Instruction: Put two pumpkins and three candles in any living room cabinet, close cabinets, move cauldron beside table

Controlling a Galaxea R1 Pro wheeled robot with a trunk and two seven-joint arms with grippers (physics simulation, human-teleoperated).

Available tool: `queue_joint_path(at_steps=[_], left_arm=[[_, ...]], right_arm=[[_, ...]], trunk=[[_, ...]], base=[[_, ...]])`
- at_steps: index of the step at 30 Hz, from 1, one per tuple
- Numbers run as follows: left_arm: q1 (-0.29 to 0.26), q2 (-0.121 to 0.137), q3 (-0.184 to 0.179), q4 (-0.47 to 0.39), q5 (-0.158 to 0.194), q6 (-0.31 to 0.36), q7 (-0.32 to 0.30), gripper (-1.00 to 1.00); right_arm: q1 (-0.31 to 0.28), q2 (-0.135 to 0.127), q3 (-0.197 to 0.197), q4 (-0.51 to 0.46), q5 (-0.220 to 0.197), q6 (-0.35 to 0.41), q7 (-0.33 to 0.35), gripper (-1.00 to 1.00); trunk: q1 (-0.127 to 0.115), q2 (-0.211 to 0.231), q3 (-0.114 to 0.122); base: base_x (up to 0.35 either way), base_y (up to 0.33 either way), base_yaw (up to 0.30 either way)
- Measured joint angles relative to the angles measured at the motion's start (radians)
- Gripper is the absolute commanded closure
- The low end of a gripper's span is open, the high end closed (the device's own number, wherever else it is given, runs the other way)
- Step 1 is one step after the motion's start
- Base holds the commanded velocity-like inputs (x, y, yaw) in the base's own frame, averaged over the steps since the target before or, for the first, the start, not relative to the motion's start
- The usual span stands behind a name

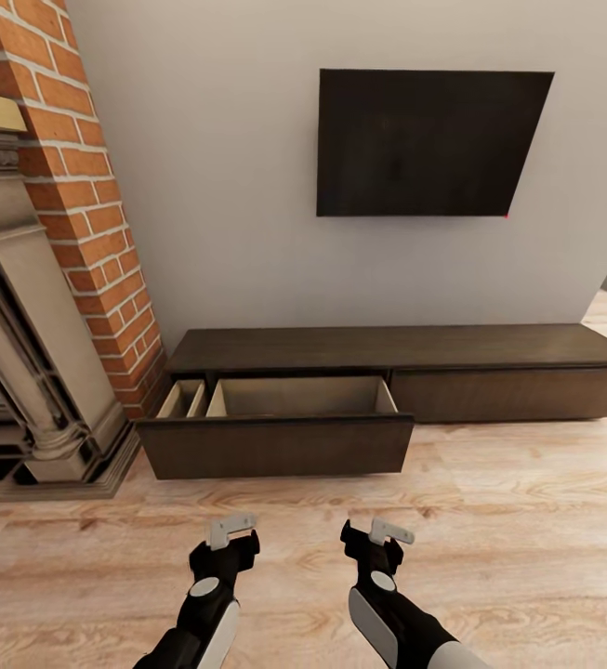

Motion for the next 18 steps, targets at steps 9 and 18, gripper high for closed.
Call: queue_joint_path(at_steps=[9,18], left_arm=[[0.000,0.001,-0.016,0.001,0.003,-0.023,-0.001,-1.00],[0.000,0.001,-0.018,0.001,0.000,-0.023,0.000,-1.00]], right_arm=[[0.001,0.000,0.000,0.000,0.000,-0.005,0.000,-1.00],[0.000,-0.001,0.024,0.026,0.001,-0.048,0.001,-1.00]], trunk=[[0.035,-0.063,-0.028],[0.069,-0.126,-0.056]], base=[[0.000,0.000,0.000],[0.000,0.000,0.000]])
